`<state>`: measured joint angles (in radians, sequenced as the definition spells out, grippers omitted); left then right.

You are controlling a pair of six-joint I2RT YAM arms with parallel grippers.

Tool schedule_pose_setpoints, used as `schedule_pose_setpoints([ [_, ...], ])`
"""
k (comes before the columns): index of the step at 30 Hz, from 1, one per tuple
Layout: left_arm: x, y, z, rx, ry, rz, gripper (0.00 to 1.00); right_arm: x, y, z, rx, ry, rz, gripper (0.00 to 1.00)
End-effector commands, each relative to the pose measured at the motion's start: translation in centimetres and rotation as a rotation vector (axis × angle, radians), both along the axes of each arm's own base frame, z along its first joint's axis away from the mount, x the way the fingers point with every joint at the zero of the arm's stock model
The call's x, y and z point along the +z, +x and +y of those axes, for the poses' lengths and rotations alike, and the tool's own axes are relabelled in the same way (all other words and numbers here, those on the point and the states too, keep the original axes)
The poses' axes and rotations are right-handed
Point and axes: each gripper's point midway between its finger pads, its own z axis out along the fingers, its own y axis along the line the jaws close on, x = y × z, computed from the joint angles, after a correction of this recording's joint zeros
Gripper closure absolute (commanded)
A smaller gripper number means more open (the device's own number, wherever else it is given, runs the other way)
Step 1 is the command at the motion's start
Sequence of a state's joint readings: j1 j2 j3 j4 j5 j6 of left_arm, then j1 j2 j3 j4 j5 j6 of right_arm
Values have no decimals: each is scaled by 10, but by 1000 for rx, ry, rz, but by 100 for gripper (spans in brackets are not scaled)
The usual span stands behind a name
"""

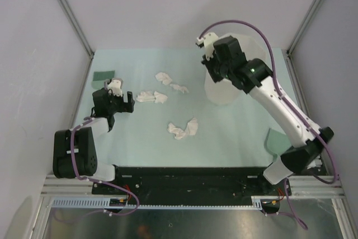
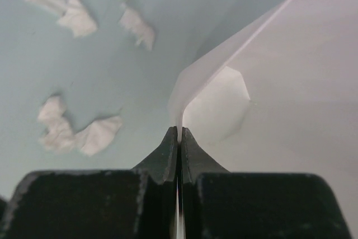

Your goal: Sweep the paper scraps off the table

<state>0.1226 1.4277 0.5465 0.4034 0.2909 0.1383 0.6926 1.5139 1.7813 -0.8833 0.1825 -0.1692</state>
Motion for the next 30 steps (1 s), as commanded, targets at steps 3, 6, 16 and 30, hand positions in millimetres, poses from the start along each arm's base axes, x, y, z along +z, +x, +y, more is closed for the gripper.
schedule_pose_setpoints([
  [3, 14, 11, 0, -21, -16, -34, 0, 53, 79, 25, 34, -50, -242, 100],
  [6, 14, 10, -2, -29, -18, -33, 0, 48, 107, 29, 33, -103, -228, 100],
  [16, 13, 10, -2, -32, -20, -30, 0, 5, 143, 43, 111, -114, -140, 100],
  [30, 13, 10, -3, -44, -24, -28, 0, 42, 151, 22, -106, -21, -238, 0],
])
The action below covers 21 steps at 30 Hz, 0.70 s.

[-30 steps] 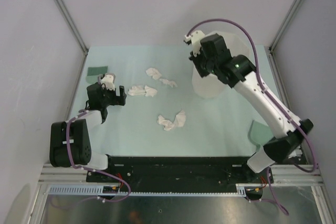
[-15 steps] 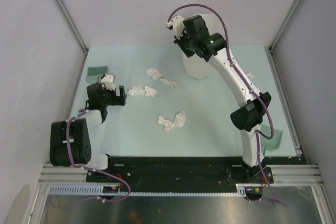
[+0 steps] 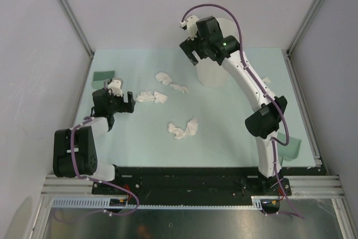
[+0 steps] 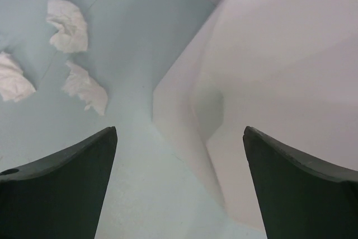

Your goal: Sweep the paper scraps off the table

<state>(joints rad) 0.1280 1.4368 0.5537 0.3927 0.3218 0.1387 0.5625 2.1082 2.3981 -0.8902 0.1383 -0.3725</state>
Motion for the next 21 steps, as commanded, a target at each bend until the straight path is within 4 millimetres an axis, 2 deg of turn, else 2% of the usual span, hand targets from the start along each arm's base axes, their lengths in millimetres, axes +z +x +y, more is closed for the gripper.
schedule_pose_setpoints([
  [1, 15, 10, 0, -21, -9, -39, 0, 90, -6, -14, -124, 148, -230, 0],
  [2, 16, 10, -1, -24, -10, -40, 0, 90, -9, -16, -143, 176, -229, 0],
  [3, 16, 10, -1, -24, -10, -40, 0, 119, -22, -25, -153, 238, -279, 0],
  [4, 15, 10, -1, -25, -11, -37, 0, 136, -26, -27, -165, 306, -319, 0],
  [5, 16, 10, -1, -27, -12, -41, 0, 126, -28, -32, -196, 344, -297, 0],
  [6, 16, 10, 0, -26, -10, -41, 0, 156, -48, -49, -212, 420, -350, 0],
  [7, 16, 10, -1, -26, -12, -41, 0, 173, -52, -56, -230, 492, -404, 0],
  [8, 16, 10, -1, -28, -12, -40, 0, 153, -55, -70, -287, 532, -369, 0],
  [9, 16, 10, -1, -31, -13, -41, 0, 178, -76, -89, -306, 605, -421, 0],
  [10, 15, 9, -2, -34, -15, -39, 0, 189, -83, -106, -356, 656, -470, 0],
  [11, 16, 10, -1, -30, -14, -40, 0, 183, -88, -120, -408, 675, -473, 0],
  [12, 16, 10, -2, -35, -15, -42, 0, 159, -88, -136, -491, 679, -447, 0],
  [13, 15, 10, -2, -34, -16, -39, 0, 158, -104, -165, -598, 691, -476, 0],
  [14, 15, 9, -2, -37, -16, -39, 0, 144, -109, -179, -665, 690, -458, 0],
  [15, 15, 9, -2, -38, -15, -40, 0, 105, -110, -199, -790, 715, -398, 0],
  [16, 15, 9, -3, -41, -19, -38, 0, 85, -124, -218, -874, 702, -364, 0],
  [18, 16, 9, -3, -42, -19, -41, 0, 41, -138, -250, -1044, 698, -318, 0],
  [19, 17, 10, -2, -41, -18, -43, 0, -3, -151, -268, -1180, 661, -277, 0],
  [21, 17, 10, -3, -42, -20, -42, 0, -33, -172, -288, -1301, 662, -276, 0],
])
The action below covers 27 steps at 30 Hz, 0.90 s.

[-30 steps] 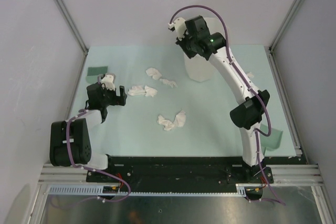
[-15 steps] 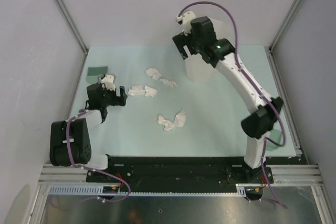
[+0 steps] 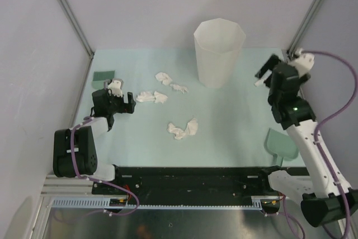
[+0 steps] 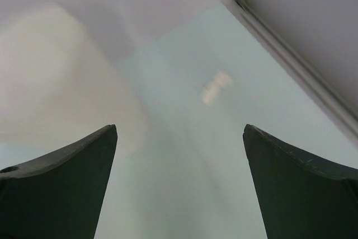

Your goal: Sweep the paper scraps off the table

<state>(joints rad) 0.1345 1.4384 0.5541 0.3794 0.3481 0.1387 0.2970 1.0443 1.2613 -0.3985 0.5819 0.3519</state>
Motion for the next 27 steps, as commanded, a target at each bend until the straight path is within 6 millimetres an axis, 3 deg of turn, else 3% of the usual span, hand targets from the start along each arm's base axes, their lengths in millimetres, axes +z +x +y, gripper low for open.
schedule_pose_setpoints([
  [1, 18, 12, 0, -25, -7, -52, 0, -142, -43, -58, -418, 141, 255, 0],
  [5, 19, 12, 0, -22, -8, -53, 0, -198, -85, -85, -659, 280, 321, 0],
  [6, 19, 13, 1, -21, -8, -53, 0, -214, -103, -89, -708, 272, 401, 0],
  [11, 17, 12, 0, -24, -13, -47, 0, -271, -145, -95, -821, 318, 639, 0],
  [15, 18, 13, 1, -22, -10, -49, 0, -295, -160, -102, -835, 376, 688, 0],
  [21, 12, 15, 1, -28, -15, -14, 0, -318, -162, -93, -765, 492, 757, 1],
  [24, 9, 16, 1, -32, -17, 7, 0, -329, -163, -89, -749, 490, 817, 4],
  [27, 8, 18, 3, -36, -24, 19, 0, -339, -156, -77, -682, 533, 850, 12],
])
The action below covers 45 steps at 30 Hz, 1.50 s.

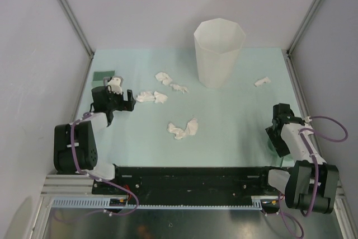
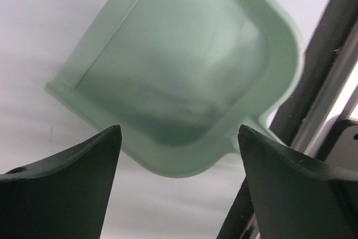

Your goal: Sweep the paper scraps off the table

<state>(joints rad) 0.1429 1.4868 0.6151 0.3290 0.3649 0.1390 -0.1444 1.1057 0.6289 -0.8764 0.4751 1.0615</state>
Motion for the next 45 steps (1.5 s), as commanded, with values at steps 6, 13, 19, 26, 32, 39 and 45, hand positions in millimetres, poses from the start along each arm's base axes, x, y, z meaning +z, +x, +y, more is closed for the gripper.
schedule_pose_setpoints([
  [6, 11, 11, 4, -31, -31, -8, 0, -5, 40, 48, 196, 116, -116, 19],
  [13, 10, 12, 5, -29, -43, 4, 0, -1, 99, 118, 572, 181, -278, 20],
  [19, 10, 12, 6, -27, -52, 9, 0, 4, 118, 160, 817, 262, -348, 26],
  [26, 9, 12, 6, -33, -66, 15, 0, -1, 102, 162, 981, 174, -263, 34],
  [32, 9, 12, 7, -34, -80, 21, 0, -27, 94, 159, 1030, 160, -144, 41],
  [39, 9, 12, 9, -35, -94, 24, 0, -17, 94, 215, 1308, 189, -194, 88],
  [45, 9, 10, 7, -48, -100, 23, 0, -13, 79, 254, 1562, 236, -201, 100],
])
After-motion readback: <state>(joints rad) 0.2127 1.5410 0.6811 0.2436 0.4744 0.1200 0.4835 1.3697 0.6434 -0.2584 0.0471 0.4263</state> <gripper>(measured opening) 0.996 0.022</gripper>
